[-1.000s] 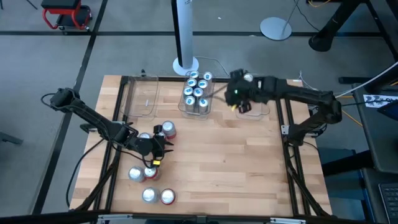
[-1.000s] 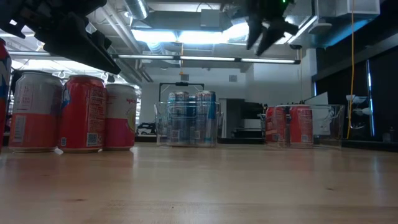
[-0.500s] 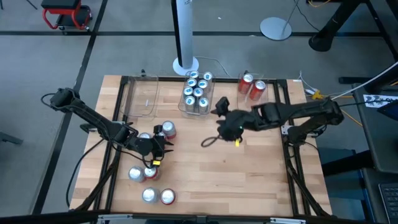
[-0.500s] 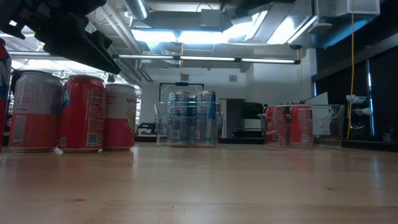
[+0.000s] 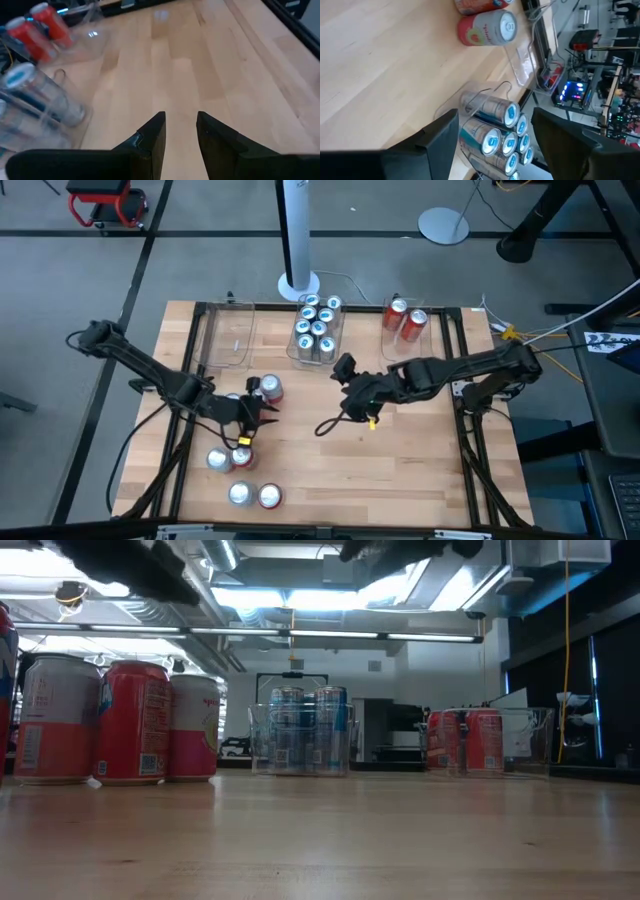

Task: Sort soda cans
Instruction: Put the orange soda can into the right transparent bin

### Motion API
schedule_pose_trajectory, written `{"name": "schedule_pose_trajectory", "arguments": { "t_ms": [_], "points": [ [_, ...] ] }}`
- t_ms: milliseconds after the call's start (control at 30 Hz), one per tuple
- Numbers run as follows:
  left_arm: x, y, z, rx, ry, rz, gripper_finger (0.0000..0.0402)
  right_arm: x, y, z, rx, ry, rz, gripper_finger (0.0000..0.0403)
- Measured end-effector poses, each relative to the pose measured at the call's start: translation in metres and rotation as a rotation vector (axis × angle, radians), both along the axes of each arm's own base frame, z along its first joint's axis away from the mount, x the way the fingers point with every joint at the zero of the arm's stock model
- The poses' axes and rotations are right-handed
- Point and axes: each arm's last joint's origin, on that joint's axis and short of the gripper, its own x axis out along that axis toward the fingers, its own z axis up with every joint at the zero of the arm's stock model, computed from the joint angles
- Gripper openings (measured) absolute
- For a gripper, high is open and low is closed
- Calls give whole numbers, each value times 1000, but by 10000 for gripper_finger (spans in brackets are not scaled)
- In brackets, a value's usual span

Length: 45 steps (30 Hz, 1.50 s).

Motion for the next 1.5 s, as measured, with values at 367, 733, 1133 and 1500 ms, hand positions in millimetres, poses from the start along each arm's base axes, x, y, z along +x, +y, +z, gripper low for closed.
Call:
{"name": "schedule_pose_trajectory", "arguments": {
  "t_ms": [367,733,1133,1500],
  "points": [
    [-28,16,29,-45,14,43,169,15,3,1,34,-105,7,253],
    [-65,34,34,-140,79,137,228,76,2,-35,152,-251,222,253],
    [-81,42,9,-203,222,288,228,124,-25,-83,231,-348,256,253],
    [-78,41,-2,-195,212,271,228,125,-17,-92,257,-307,305,253]
  ]
}}
